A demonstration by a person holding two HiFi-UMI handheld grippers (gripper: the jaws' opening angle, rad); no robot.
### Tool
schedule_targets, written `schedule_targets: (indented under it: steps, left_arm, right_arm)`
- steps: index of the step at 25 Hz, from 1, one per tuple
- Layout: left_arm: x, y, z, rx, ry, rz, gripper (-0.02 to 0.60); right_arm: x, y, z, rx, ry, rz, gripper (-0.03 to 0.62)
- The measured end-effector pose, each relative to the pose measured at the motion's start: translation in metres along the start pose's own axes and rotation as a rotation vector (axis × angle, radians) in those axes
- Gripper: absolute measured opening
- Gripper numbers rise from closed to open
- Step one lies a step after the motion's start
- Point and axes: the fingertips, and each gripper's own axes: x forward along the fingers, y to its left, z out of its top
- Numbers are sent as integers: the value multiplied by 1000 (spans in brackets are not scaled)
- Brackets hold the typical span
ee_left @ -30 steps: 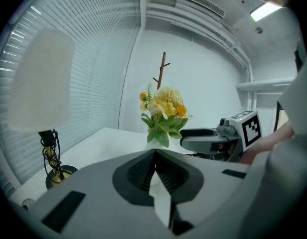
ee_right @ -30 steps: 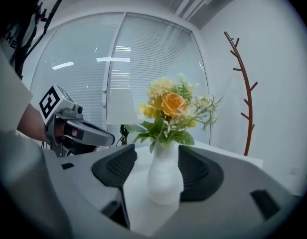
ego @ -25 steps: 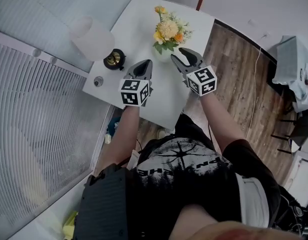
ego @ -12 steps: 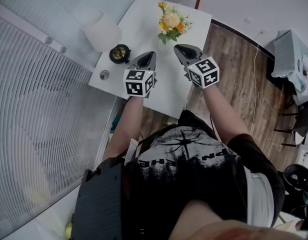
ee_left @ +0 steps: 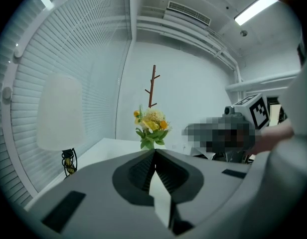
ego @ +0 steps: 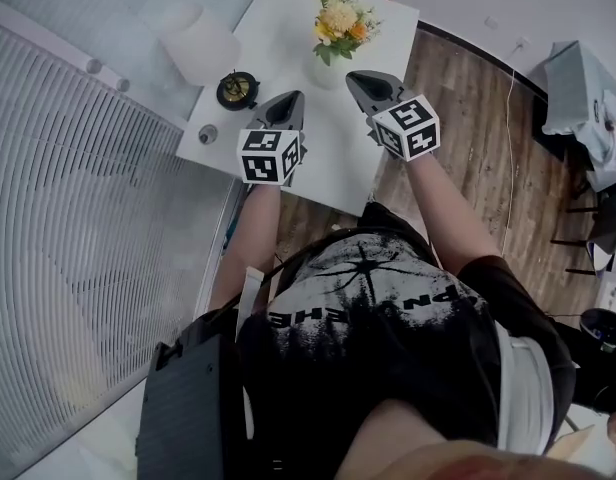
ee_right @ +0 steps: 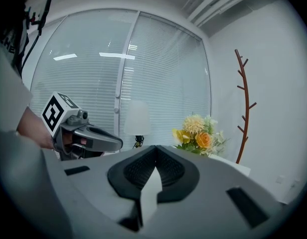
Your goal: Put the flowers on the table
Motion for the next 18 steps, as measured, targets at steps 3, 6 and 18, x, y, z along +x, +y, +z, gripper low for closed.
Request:
schedule_targets:
  steps: [3,6,18]
  left_arm:
    - [-3,4,-1,-1,4,10,12]
    - [-5,8,-2,-1,3,18,12]
    - [-11,11,-4,2,-7,31,12]
  right_arm:
    - [0,-1,-4,8,6,-3,17]
    - [1,1,-10,10,13,-3,17]
    - [2,1,-18,-3,20,-4,17]
